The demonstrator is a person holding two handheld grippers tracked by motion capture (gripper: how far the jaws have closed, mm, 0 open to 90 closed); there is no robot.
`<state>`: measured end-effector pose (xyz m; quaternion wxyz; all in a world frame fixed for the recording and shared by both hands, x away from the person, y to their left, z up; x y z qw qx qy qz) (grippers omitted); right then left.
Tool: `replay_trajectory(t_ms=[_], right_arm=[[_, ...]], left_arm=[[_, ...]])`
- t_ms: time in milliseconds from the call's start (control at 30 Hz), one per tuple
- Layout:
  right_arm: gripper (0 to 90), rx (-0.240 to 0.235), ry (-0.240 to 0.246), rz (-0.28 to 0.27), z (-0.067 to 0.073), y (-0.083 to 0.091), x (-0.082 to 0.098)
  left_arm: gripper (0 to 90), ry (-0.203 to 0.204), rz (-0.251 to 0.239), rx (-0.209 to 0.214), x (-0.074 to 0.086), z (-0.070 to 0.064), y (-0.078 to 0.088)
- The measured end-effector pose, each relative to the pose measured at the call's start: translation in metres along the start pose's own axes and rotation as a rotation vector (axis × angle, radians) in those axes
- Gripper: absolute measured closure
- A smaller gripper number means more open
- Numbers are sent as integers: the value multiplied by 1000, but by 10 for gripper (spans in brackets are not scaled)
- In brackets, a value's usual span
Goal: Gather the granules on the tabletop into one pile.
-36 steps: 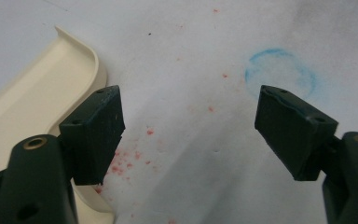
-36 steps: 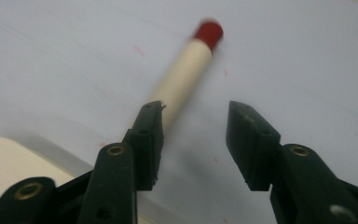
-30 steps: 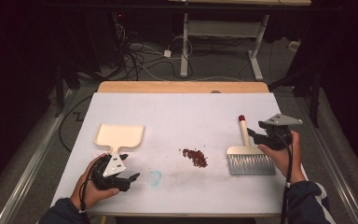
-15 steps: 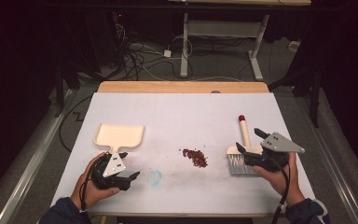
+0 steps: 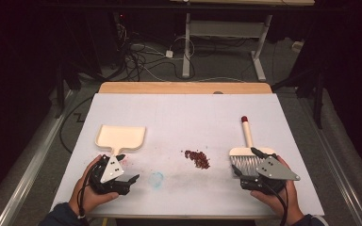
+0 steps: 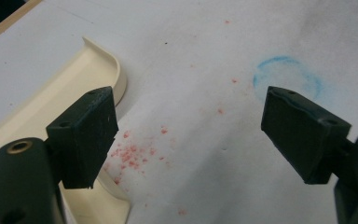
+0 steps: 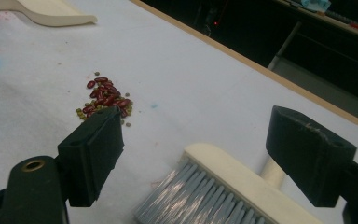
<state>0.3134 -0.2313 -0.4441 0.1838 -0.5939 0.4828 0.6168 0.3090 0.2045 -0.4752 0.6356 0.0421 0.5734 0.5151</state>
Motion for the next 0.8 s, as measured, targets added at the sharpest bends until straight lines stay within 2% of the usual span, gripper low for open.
replay_trajectory(t_ms=[267,800], right_arm=[[201,-9,13,11,1,-4,2],[203,4,25,14,0,-4,1]], left_arm=[[178,-4,7,1,0,1,-3],[177,-9,15,5,-2,1,-6]])
Point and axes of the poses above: each handheld gripper's, and its own axes: y roughly backward along the jaws, x roughly out of its underside, z roughly to its left, the point moved 3 cm from there along -y, roughly forward along the jaws, and after that the axes turned 8 degrees about -y, right-handed, at the moved point
